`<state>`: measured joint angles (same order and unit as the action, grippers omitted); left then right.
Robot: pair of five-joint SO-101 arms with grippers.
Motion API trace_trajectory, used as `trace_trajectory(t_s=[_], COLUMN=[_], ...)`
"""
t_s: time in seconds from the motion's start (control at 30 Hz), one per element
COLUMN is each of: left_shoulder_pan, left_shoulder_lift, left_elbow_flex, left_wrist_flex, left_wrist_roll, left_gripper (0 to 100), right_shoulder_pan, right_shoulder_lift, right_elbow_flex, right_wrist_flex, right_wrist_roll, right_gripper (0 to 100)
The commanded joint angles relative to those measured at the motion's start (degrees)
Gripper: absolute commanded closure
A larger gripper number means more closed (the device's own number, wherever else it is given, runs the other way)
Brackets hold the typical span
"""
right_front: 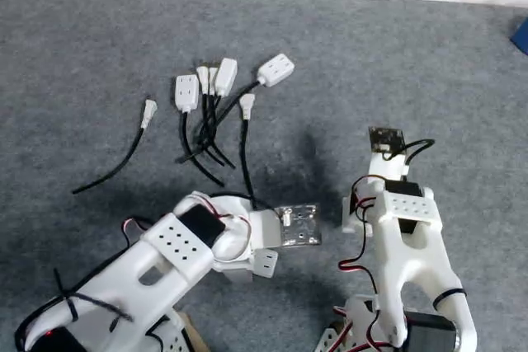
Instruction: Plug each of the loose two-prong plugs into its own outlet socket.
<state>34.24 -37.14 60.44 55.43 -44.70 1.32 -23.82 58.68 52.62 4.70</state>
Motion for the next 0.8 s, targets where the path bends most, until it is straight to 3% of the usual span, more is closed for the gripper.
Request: trace_trajectory(t_s=[0.0, 0.47, 0.77], left_shoulder_pan=[-1.1, -2.2, 2.1], left_shoulder_lift=[-1.3, 0.0, 17.7], left_elbow_flex=[3.9, 2.2, 2.3], left_wrist_flex=[-8.1, -8.9, -15.6], left_wrist_roll=[-0.8, -1.9, -1.9], left_gripper=[65, 65, 66], right_shoulder_pan=[-0.2, -0.3, -0.4], right_shoulder_lift=[-0.9, -1.0, -1.0], right_elbow_flex=[-0.1, -0.1, 0.0], right_wrist_flex=[-0.9, -0.9, -0.9], right_wrist_roll=[0.3, 0.3, 0.3], right_gripper=[70.9, 70.9, 70.9])
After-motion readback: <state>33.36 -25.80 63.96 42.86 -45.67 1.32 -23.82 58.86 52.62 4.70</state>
